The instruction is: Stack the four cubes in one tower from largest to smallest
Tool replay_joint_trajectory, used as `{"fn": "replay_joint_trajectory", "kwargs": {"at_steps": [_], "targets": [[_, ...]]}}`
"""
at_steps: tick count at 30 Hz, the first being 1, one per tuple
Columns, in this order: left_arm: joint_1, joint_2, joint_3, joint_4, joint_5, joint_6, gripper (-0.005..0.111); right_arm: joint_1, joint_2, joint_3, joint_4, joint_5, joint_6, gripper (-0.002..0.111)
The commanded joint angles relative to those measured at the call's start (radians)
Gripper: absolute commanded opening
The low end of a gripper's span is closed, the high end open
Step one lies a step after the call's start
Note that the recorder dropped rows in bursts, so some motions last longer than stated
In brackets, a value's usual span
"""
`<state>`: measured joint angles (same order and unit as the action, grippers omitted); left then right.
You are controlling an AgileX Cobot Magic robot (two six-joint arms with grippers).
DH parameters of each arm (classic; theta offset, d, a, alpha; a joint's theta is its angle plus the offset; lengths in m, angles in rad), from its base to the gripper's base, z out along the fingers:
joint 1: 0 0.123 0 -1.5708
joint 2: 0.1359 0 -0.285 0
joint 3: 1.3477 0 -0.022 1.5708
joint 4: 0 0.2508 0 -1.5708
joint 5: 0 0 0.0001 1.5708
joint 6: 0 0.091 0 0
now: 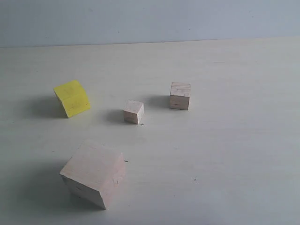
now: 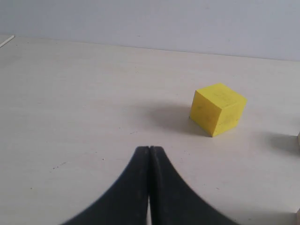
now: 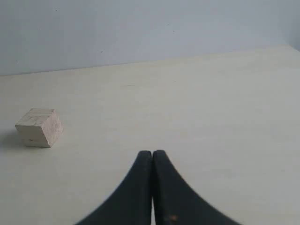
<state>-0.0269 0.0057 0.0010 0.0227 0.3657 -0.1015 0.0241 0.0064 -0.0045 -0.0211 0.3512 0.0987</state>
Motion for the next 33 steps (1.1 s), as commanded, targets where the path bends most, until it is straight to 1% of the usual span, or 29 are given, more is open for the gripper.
{"fn": "replay_joint_trajectory", "kwargs": {"at_steps": [1, 21, 25, 28, 30, 33], "targets": [[-0.005, -0.006, -0.001, 0.003, -0.011, -0.006, 0.0, -0.007, -0.006, 0.004, -0.004, -0.01, 0.0, 0.0], [-0.005, -0.006, -0.001, 0.005, -0.013, -0.007, 0.0, -0.007, -0.006, 0.004, -0.004, -0.01, 0.0, 0.0], [-0.005, -0.006, -0.001, 0.005, -0.035, -0.007, 0.0, -0.007, -0.006, 0.004, -0.004, -0.012, -0.003, 0.0], [-0.005, -0.006, -0.001, 0.005, -0.11, -0.007, 0.0, -0.007, -0.006, 0.004, -0.004, -0.022, -0.003, 0.0], [-0.005, -0.006, -0.001, 0.005, -0.202, -0.007, 0.0, -0.007, -0.006, 0.004, -0.004, -0.061, -0.003, 0.0], [-0.005, -0.006, -0.001, 0.005, -0.347, -0.007, 0.0, -0.007, -0.006, 0.004, -0.004, -0.176, -0.001, 0.0]]}}
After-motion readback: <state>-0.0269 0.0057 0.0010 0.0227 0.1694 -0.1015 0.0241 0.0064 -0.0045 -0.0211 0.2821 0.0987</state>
